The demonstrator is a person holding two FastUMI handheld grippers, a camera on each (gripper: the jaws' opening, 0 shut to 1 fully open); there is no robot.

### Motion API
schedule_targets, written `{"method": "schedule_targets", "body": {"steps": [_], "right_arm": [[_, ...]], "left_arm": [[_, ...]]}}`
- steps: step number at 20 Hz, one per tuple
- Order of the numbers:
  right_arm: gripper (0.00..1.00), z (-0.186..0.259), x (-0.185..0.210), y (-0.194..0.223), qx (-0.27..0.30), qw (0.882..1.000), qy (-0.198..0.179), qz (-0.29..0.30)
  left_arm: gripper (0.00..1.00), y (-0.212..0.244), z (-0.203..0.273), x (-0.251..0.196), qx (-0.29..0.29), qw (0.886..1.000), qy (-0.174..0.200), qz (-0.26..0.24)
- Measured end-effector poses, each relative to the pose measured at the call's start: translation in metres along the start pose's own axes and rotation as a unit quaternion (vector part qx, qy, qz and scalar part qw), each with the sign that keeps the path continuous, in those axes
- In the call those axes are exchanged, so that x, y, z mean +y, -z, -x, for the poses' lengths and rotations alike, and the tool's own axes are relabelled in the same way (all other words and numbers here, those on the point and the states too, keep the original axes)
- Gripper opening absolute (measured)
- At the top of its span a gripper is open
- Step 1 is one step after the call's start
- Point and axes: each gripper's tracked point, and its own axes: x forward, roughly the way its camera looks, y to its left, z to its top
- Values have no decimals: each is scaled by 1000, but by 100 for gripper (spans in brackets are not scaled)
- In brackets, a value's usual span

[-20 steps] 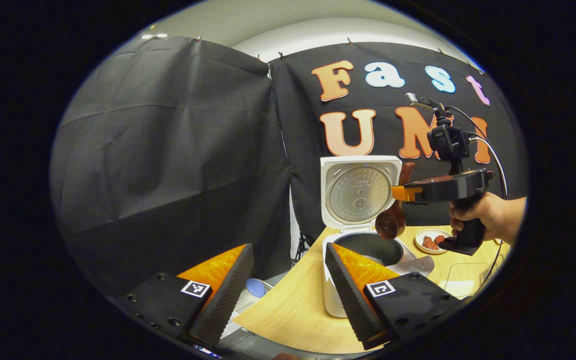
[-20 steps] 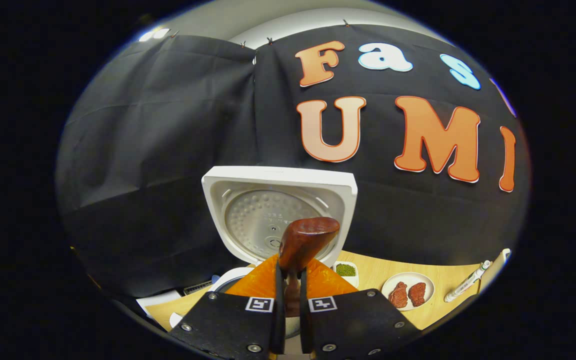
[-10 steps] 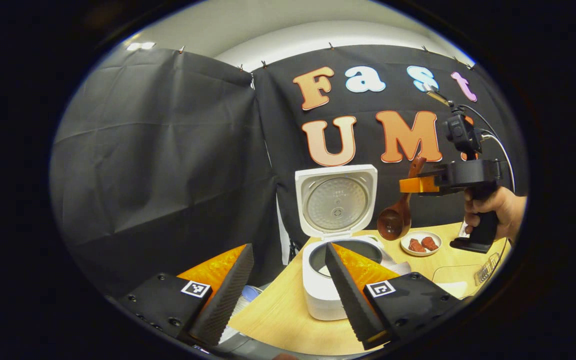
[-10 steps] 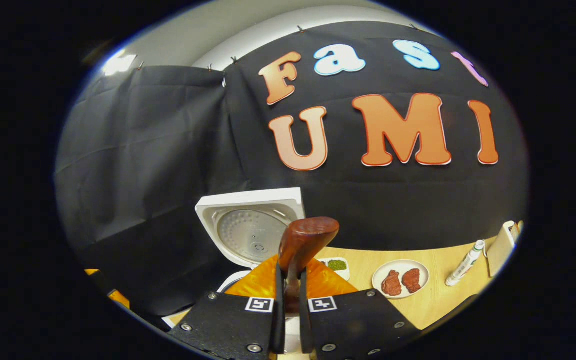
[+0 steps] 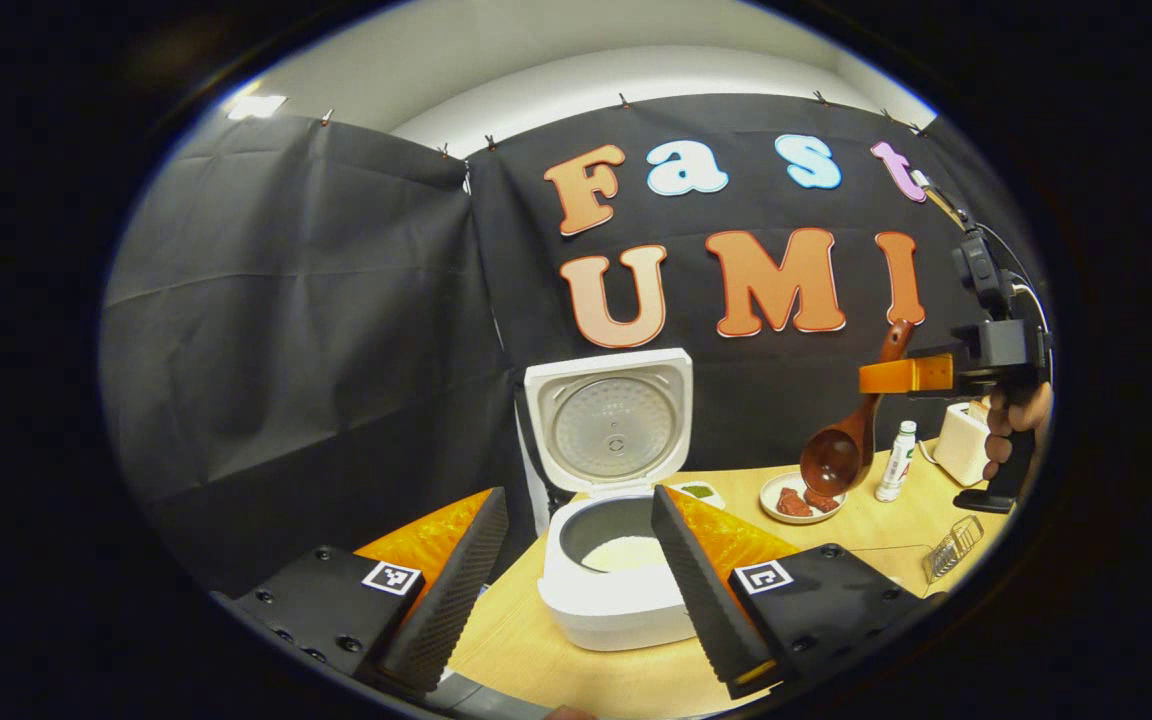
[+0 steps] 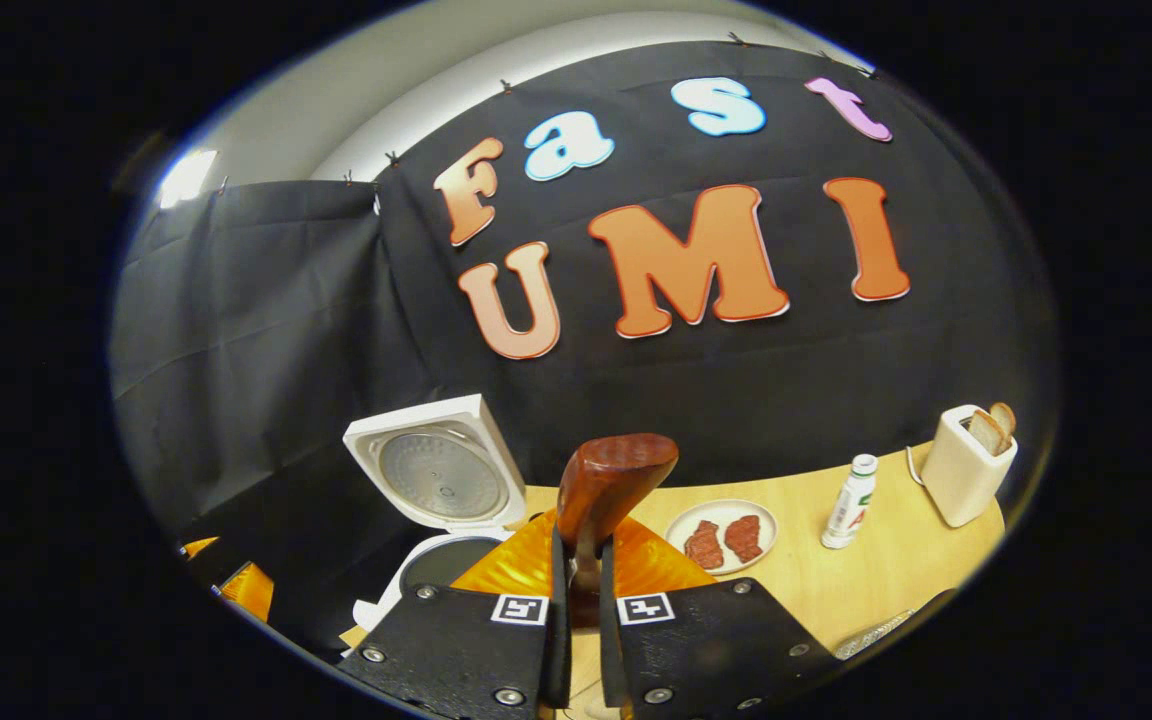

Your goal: Close the left gripper, press the button to open the rice cooker; take a wooden spoon from the chopstick holder with the right hand, scoop a spoonful of rice and pour it into the rice cooker, then put the wooden spoon back into the chopstick holder.

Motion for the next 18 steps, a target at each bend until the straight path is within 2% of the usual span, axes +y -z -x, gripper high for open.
{"method": "schedule_targets", "body": {"steps": [5,11,14,15,18], "right_arm": [[11,37,-77,7,0,998,64,-28],[11,79,-157,22,5,989,137,-49],[11,95,-193,31,9,983,171,-60],[11,100,-205,34,11,981,181,-64],[11,112,-239,49,22,975,212,-70]], "left_arm": [[99,-12,-5,-43,-5,1000,29,-4],[97,-20,-9,-83,-7,998,60,-6],[97,-24,-11,-95,-7,998,68,-9],[100,-24,-11,-98,-8,998,68,-9],[97,-28,-11,-104,-9,998,69,-9]]}}
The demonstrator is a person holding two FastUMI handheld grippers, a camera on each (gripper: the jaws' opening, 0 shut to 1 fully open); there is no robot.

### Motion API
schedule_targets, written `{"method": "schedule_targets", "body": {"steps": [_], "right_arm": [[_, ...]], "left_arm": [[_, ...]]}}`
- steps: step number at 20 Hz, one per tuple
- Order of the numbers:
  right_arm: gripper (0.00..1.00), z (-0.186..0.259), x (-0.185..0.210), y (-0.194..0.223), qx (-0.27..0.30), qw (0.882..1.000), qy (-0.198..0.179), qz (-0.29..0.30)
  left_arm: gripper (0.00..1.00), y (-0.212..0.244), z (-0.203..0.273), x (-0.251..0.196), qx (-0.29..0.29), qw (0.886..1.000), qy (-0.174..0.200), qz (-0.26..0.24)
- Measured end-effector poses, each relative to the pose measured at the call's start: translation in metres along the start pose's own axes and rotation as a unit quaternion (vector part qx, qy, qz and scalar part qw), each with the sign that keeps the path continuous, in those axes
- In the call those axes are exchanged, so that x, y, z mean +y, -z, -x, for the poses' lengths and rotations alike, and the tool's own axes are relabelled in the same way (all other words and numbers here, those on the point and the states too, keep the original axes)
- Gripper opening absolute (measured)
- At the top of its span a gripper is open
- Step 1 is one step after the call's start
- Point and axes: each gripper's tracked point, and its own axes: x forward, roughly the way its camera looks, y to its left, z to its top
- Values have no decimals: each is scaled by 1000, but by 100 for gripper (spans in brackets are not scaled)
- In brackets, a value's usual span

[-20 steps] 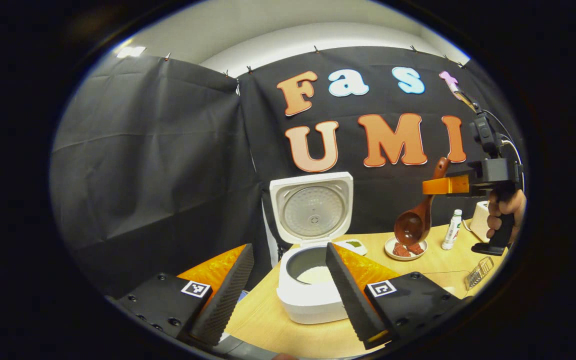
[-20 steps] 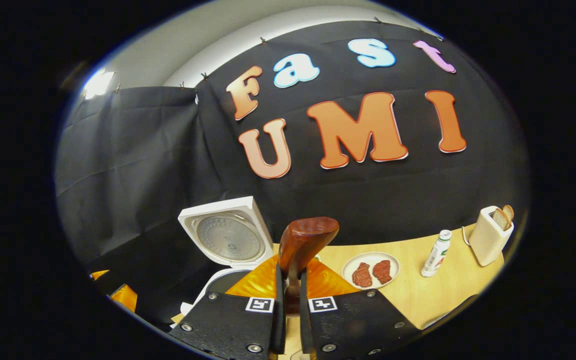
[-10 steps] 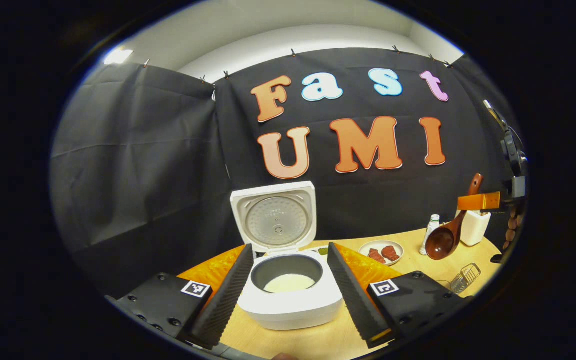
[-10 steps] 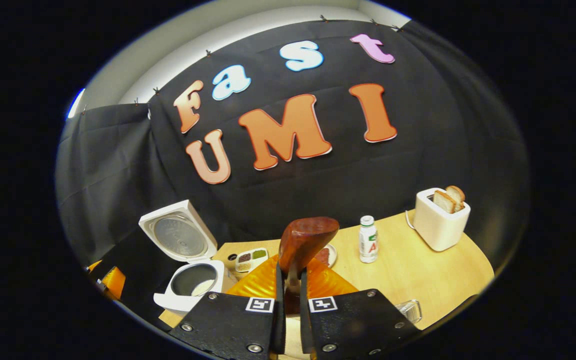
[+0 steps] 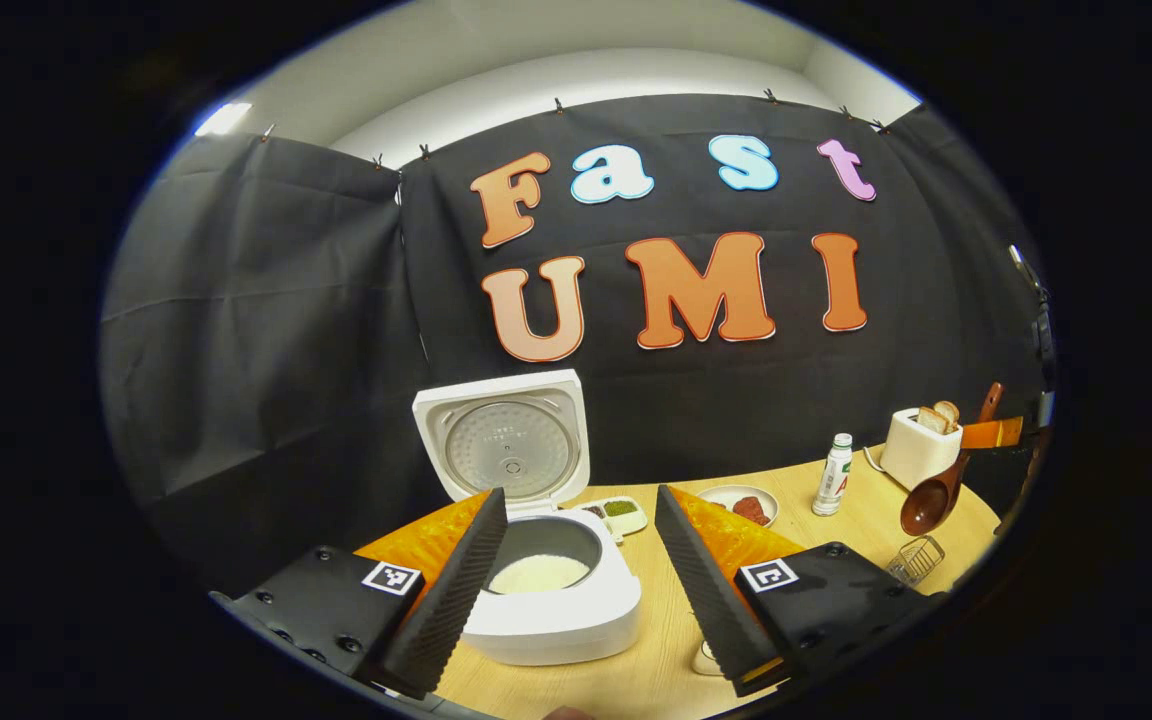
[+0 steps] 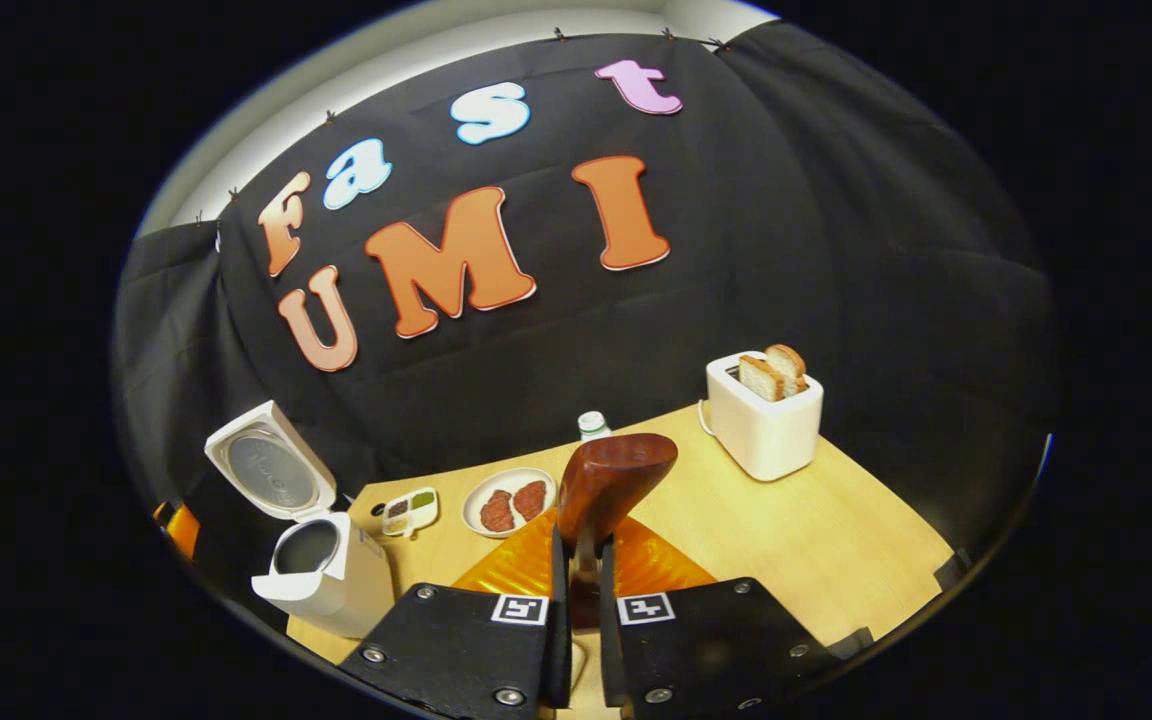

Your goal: Close the left gripper, press the button to open the rice cooker; take a wooden spoon from the chopstick holder with the right hand, scoop a spoonful of rice and pour it into the rice cooker, then put the wooden spoon back into the chopstick holder.

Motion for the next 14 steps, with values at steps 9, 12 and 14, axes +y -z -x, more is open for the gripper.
{"method": "schedule_targets", "body": {"steps": [9,12,14], "right_arm": [[11,-15,-54,63,59,997,29,-25],[12,-22,-62,84,79,996,27,-42],[11,-26,-64,93,84,995,20,-49]], "left_arm": [[97,-12,2,-6,-6,1000,-16,-11],[100,-17,4,1,-6,999,-29,-16],[100,-20,3,9,-5,999,-41,-16]]}}
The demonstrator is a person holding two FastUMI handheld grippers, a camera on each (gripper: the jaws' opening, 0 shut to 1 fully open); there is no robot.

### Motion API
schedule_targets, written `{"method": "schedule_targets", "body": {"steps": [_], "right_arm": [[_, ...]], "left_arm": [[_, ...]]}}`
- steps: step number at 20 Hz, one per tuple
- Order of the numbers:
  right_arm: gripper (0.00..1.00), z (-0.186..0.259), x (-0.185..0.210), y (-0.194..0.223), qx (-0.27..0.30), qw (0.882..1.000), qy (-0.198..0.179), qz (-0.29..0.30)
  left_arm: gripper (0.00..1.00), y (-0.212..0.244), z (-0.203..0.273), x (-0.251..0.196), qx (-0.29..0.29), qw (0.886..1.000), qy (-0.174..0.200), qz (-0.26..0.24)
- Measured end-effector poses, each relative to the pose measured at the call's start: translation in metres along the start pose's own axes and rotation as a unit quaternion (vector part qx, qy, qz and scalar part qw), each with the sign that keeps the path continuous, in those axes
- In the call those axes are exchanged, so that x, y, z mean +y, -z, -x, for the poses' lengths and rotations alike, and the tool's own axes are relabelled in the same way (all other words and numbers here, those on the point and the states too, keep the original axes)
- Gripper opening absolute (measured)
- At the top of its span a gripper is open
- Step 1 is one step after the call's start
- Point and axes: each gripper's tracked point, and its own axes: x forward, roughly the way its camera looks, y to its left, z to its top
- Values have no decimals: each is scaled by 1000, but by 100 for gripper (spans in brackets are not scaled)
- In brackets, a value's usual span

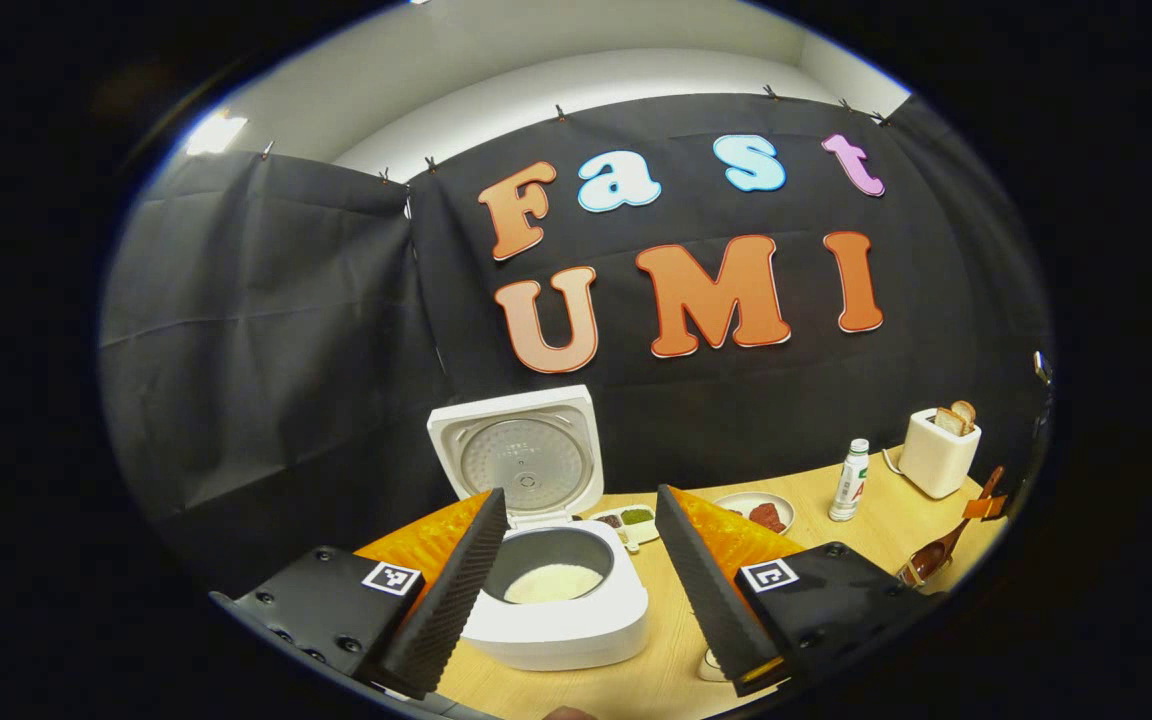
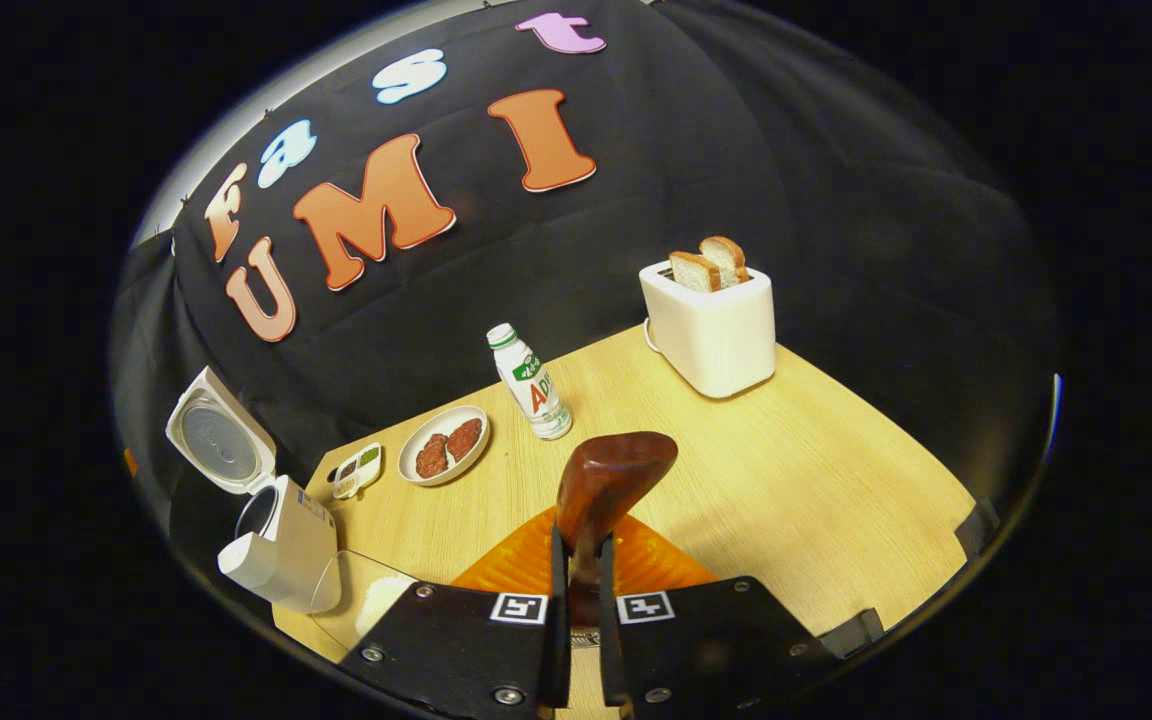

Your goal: Close the left gripper, press the button to open the rice cooker; take a wooden spoon from the chopstick holder with the right hand, scoop a spoonful of rice and pour it into the rice cooker, then put the wooden spoon back into the chopstick holder.

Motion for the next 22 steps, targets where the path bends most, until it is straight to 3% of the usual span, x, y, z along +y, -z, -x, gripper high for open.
{"method": "schedule_targets", "body": {"steps": [8,15,18,22], "right_arm": [[17,-15,-13,22,21,999,-14,-21],[22,-9,-29,25,36,999,5,-33],[52,-3,-36,13,23,999,27,-30],[66,26,-45,-18,-19,998,52,-30]], "left_arm": [[97,-27,-8,43,-17,999,-49,11],[100,-47,-47,70,-13,997,-51,56],[100,-53,-72,67,-12,997,-36,64],[100,-48,-113,68,9,996,-21,83]]}}
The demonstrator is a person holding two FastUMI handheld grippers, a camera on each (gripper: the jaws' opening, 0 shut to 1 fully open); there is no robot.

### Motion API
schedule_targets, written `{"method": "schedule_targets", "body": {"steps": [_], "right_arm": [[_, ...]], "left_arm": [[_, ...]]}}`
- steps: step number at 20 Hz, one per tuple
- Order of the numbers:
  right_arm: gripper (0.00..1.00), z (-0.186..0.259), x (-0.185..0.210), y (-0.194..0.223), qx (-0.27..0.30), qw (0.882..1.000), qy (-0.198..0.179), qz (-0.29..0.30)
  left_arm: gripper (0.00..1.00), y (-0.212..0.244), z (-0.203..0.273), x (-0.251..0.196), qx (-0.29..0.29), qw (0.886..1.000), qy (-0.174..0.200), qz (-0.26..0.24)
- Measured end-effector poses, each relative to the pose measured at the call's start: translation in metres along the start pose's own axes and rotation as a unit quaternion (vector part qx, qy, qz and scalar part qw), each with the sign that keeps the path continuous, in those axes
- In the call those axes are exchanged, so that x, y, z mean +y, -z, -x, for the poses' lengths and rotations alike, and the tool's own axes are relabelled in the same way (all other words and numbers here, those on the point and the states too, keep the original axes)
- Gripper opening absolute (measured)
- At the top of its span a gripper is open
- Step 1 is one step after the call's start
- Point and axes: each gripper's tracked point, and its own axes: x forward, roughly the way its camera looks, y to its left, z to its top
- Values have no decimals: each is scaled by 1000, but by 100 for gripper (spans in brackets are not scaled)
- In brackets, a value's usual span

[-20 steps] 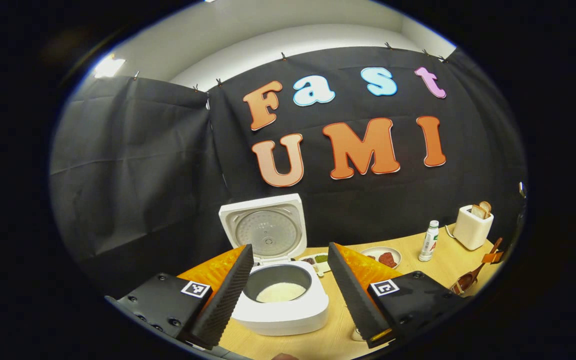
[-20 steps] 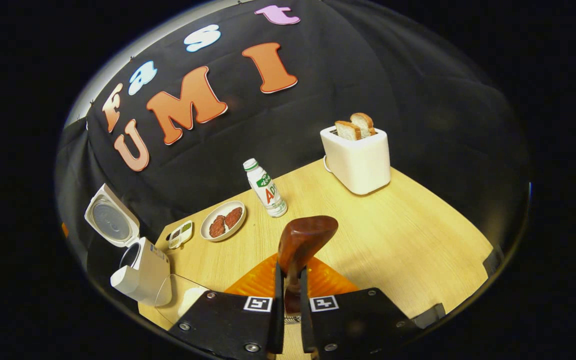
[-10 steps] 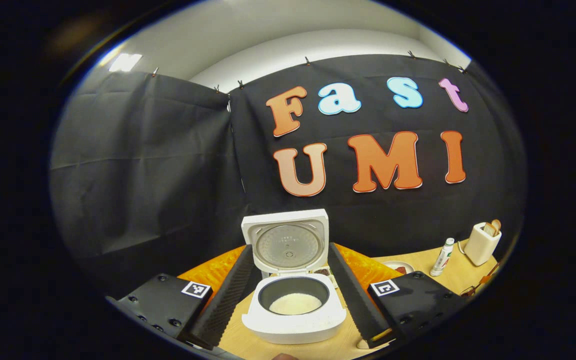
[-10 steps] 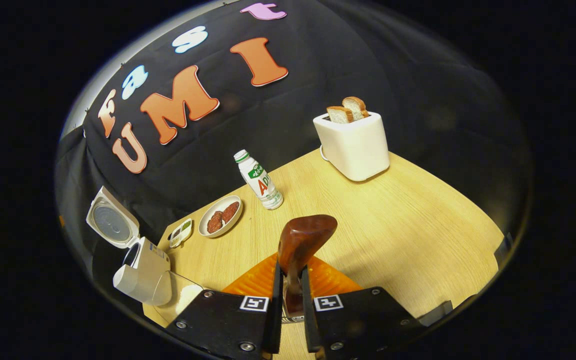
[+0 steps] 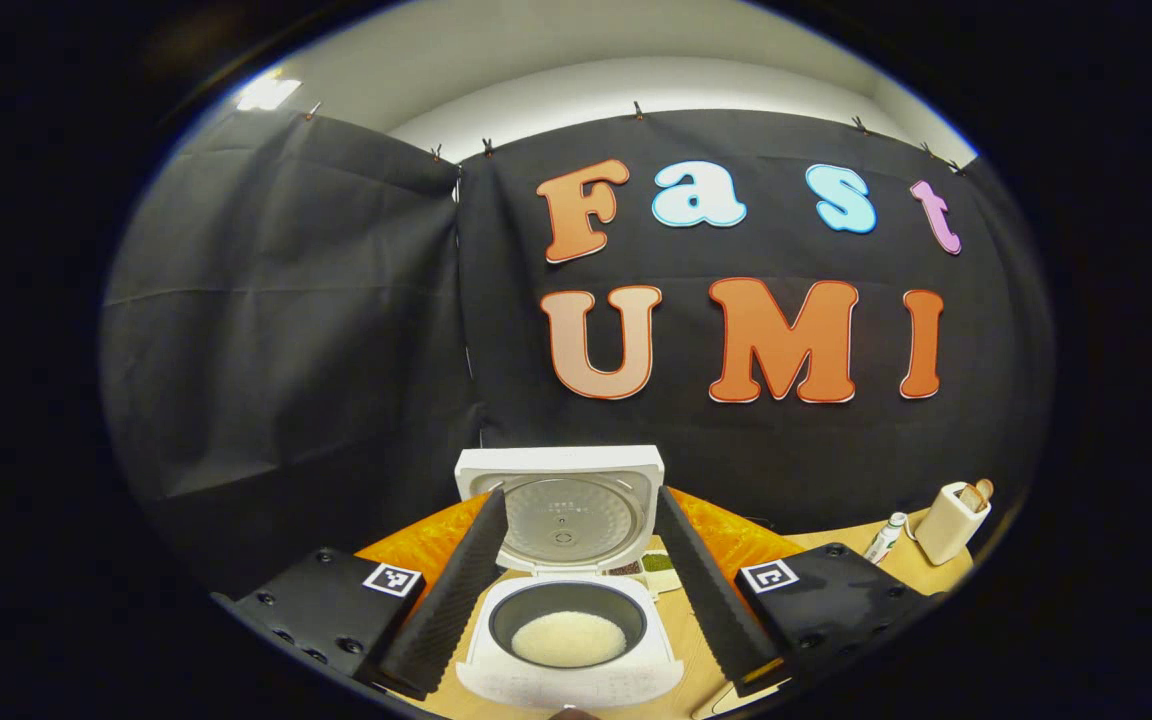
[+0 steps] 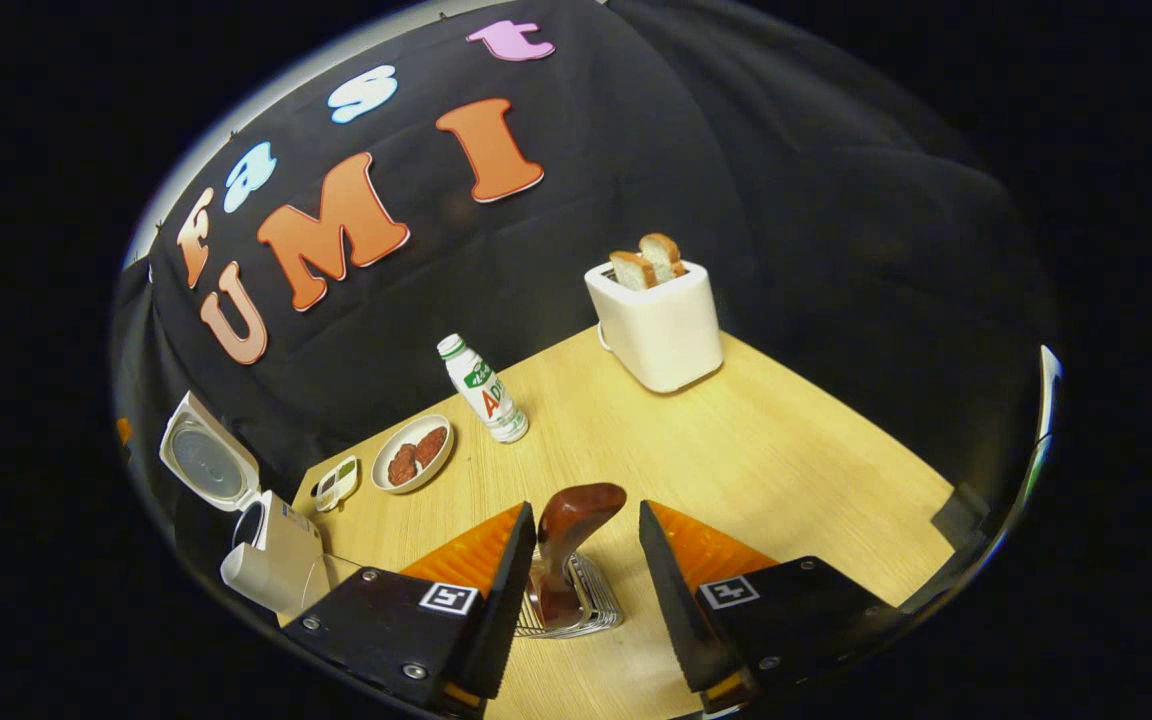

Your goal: Close the left gripper, press the button to open the rice cooker; take a wooden spoon from the chopstick holder with the right hand, scoop a spoonful of rice and pour it into the rice cooker, then put the wooden spoon back into the chopstick holder.

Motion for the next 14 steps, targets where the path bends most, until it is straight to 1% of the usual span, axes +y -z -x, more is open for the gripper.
{"method": "schedule_targets", "body": {"steps": [1,2,3,4,5,6,7,8,10,12,14], "right_arm": [[68,9,-3,-10,-14,1000,8,1],[72,26,-9,-23,-30,999,18,4],[73,37,-12,-34,-46,999,27,8],[74,48,-13,-46,-61,997,35,11],[74,60,-14,-56,-75,996,43,15],[74,71,-15,-66,-89,995,49,20],[66,83,-13,-75,-102,993,54,28],[75,95,-13,-82,-115,991,61,36],[76,115,-14,-93,-136,986,83,55],[78,132,-9,-100,-148,982,95,65],[81,147,-4,-105,-159,979,104,69]], "left_arm": [[100,0,-11,2,7,1000,0,5],[97,0,-21,6,13,1000,1,11],[100,-3,-32,7,16,1000,4,17],[97,-4,-44,10,19,1000,6,21],[100,-5,-56,12,22,999,8,25],[100,-5,-69,14,31,999,9,27],[97,-4,-82,17,40,999,9,35],[100,-3,-95,16,51,997,15,47],[99,-7,-120,16,67,996,24,62],[97,-13,-145,23,71,996,19,50],[96,-20,-169,21,71,996,24,48]]}}
